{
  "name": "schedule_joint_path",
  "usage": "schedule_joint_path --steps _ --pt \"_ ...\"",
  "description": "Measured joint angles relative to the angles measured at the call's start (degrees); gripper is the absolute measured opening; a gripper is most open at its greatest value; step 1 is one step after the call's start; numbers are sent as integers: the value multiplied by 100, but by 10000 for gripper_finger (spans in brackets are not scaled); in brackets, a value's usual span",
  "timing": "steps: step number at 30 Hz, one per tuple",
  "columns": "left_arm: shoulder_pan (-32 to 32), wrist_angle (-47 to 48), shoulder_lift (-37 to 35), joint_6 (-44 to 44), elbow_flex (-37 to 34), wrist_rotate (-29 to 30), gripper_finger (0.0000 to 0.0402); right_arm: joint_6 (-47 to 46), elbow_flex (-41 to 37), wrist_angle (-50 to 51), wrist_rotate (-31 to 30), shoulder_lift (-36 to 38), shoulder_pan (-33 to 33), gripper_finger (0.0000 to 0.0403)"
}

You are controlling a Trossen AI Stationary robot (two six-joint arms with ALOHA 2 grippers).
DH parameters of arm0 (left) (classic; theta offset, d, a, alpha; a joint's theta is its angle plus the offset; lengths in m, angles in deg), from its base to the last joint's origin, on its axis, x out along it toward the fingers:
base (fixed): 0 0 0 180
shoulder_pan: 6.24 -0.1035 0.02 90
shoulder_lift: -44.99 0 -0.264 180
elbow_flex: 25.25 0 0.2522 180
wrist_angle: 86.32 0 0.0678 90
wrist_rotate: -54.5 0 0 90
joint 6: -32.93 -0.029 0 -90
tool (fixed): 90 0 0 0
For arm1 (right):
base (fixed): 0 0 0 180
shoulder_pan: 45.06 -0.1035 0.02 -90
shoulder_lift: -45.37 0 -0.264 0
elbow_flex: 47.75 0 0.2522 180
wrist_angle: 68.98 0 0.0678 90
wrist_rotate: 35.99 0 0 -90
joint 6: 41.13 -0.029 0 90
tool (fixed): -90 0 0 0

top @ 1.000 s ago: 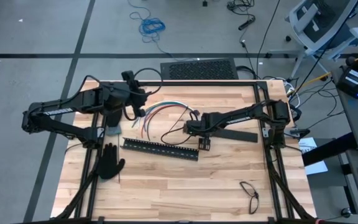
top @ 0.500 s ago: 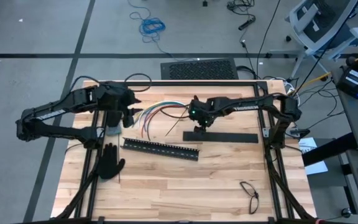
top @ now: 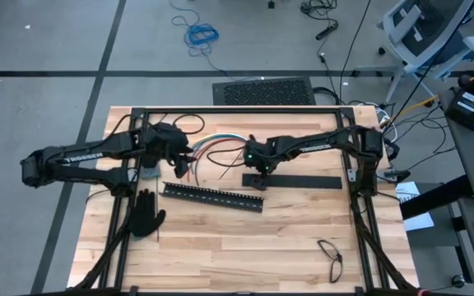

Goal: Ziptie cables

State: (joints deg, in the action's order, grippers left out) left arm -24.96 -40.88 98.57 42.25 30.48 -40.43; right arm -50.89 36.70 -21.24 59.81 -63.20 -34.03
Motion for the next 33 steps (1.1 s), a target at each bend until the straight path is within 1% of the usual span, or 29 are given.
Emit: schedule_joint_path --steps 4,8,13,18,22,27,30,33 --pt "0 -21 -4 179 -19 4 169 15 3 47 -4 -92 -40 256" --pt "0 17 -4 188 -19 54 169 253 3 130 -14 -87 -199 256" --pt "0 26 -4 88 -19 70 169 427 3 2 -412 -87 -447 256" --pt "0 28 -4 86 -19 77 169 603 3 1 -674 -83 -612 256" --pt "0 27 -4 86 -19 88 169 621 3 -70 -721 -83 -634 257" --pt "0 36 -4 95 -19 88 169 722 3 -23 -738 -83 -689 270" --pt "0 55 -4 244 -19 88 169 701 3 146 -713 -83 -817 283" --pt "40 55 -4 384 -19 85 169 734 3 66 -741 -107 -909 295"
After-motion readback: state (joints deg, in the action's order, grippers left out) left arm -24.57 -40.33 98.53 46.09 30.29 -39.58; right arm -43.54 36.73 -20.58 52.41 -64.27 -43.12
